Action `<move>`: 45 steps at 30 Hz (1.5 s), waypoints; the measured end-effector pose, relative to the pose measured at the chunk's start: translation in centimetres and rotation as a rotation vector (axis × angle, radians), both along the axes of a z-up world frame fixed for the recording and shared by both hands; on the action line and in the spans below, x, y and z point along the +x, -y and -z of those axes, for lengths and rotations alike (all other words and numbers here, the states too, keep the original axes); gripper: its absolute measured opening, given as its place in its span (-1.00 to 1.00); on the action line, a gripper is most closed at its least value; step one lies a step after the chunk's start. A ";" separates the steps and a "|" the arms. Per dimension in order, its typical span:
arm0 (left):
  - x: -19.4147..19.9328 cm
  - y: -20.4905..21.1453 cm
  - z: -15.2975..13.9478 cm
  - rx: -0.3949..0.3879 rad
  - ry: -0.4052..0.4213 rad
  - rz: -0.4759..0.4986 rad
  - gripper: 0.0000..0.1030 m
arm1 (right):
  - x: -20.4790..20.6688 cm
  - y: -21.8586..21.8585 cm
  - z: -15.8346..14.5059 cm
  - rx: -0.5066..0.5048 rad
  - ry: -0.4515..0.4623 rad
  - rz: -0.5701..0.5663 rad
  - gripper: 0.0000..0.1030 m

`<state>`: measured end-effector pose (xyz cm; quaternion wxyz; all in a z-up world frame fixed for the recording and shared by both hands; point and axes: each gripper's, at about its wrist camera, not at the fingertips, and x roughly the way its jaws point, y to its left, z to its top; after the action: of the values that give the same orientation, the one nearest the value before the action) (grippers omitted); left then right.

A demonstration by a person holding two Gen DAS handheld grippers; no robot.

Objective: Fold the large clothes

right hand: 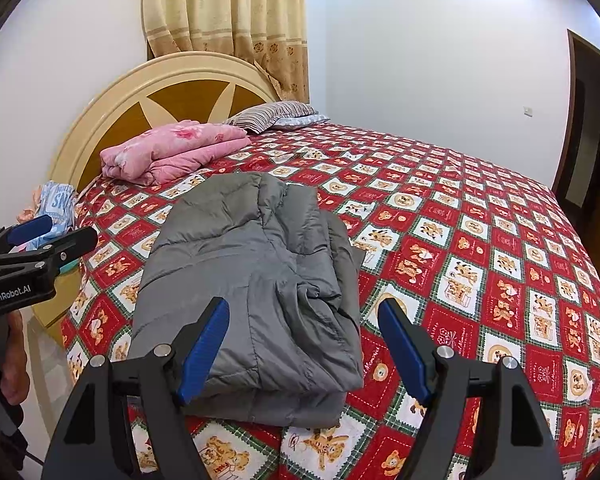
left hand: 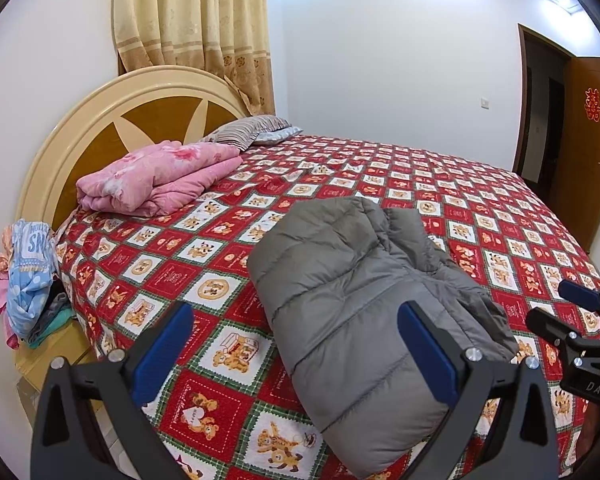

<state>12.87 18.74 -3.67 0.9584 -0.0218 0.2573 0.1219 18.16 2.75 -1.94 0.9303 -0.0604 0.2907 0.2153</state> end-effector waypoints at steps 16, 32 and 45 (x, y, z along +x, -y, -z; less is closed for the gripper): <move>0.1 -0.2 0.0 0.001 -0.003 0.001 1.00 | 0.0 0.0 0.1 0.000 -0.002 0.000 0.49; 0.0 -0.4 -0.1 0.000 -0.001 0.005 1.00 | -0.2 0.2 0.3 0.006 0.003 0.002 0.49; 0.5 -0.6 0.3 -0.013 -0.016 -0.016 1.00 | -0.2 0.2 0.2 0.007 0.000 -0.001 0.49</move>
<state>13.38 19.32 -4.01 0.9551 -0.0291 0.2655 0.1283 17.99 2.52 -2.16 0.9305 -0.0575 0.2899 0.2166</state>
